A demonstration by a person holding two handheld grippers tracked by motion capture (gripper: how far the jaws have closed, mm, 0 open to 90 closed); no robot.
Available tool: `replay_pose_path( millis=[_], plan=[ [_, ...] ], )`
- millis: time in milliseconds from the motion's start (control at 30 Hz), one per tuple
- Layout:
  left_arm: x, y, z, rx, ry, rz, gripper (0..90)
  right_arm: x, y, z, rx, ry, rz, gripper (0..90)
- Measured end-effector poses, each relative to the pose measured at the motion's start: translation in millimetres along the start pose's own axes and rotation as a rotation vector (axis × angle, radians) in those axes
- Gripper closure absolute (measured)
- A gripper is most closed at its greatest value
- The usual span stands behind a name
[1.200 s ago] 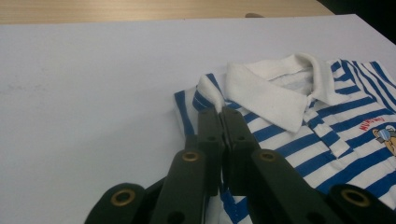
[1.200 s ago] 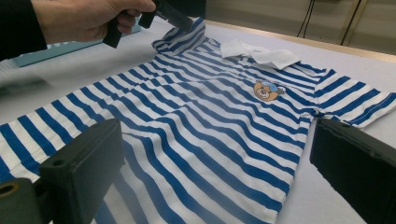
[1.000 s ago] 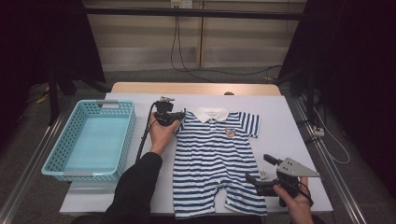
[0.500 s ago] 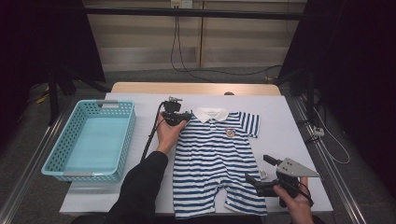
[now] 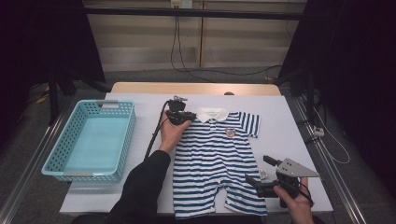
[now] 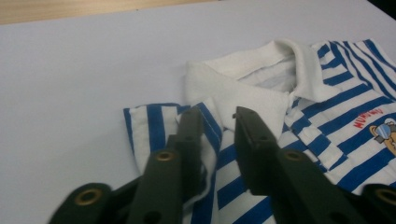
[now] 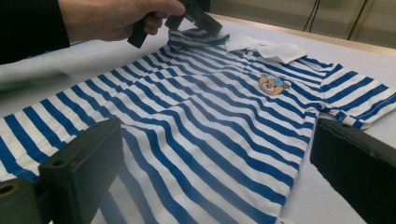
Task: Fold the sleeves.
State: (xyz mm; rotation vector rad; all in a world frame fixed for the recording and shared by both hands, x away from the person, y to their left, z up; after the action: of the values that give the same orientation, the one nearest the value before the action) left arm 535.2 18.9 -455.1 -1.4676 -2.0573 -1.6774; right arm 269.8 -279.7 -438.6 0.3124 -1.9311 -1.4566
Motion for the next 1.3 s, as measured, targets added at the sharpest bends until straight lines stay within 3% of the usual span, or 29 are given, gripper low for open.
replay_pose_path(
  millis=[133, 233, 367, 533, 667, 767, 900, 1000, 1067, 1133, 1200, 1267, 1300],
  plan=[
    [10.4, 4.4, 4.2, 0.027, 0.016, -0.035, 46.0, -0.1, 0.0, 0.0, 0.003, 0.003, 0.002, 2.5],
    [17.8, 0.1, 10.8, 0.036, 0.029, -0.051, 43.6, -0.2, 0.1, 0.2, 0.004, 0.003, 0.003, 2.5],
    [25.9, -9.1, 21.3, 0.05, 0.019, -0.036, 39.3, -0.2, 0.1, 0.3, 0.004, 0.004, 0.005, 2.5],
    [38.6, -17.3, 36.8, 0.068, 0.017, -0.026, 44.3, -1.4, 0.1, 0.4, 0.006, 0.006, 0.01, 2.5],
    [44.3, -27.7, 43.1, 0.094, 0.045, -0.016, 47.7, -2.3, 0.4, 0.9, 0.01, 0.012, 0.012, 2.5],
    [43.7, -37.0, 44.9, 0.064, 0.082, 0.017, 51.0, -2.9, 0.6, 1.5, 0.013, 0.016, 0.013, 2.5],
    [45.1, -39.2, 45.8, 0.035, 0.098, 0.017, 57.4, -4.0, 1.0, 1.9, 0.016, 0.021, 0.013, 2.5],
    [43.0, -41.7, 38.6, -0.058, 0.138, 0.026, 57.8, -4.9, 0.8, 2.4, 0.018, 0.026, 0.021, 2.5],
    [42.2, -43.2, 35.5, -0.087, 0.155, 0.026, 60.7, -5.3, 0.7, 2.4, 0.019, 0.027, 0.022, 2.5],
    [42.5, -44.9, 34.8, -0.09, 0.156, 0.019, 64.0, -5.4, 0.7, 2.4, 0.019, 0.027, 0.023, 2.5],
    [43.8, -47.7, 37.2, -0.056, 0.147, -0.006, 68.6, -5.2, 0.7, 2.8, 0.019, 0.028, 0.024, 2.5],
    [44.4, -48.0, 35.2, -0.06, 0.141, 0.003, 74.1, -5.4, 0.7, 3.0, 0.022, 0.029, 0.026, 2.5],
    [44.5, -48.1, 34.4, -0.058, 0.125, 0.012, 80.9, -5.5, 0.7, 3.1, 0.023, 0.031, 0.026, 2.5]
  ],
)
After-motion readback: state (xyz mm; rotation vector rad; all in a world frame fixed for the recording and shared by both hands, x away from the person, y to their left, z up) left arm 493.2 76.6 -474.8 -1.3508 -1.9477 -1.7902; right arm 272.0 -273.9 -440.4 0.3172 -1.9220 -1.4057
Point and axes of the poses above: each handheld gripper's, and its own axes: x roughly backward along the jaws, y roughly out of its top, z roughly to its left, the point moved 2 cm from there along -x, roughly forward along the jaws, and after that the axes turned 11 degrees about x, right-handed, at the moved point
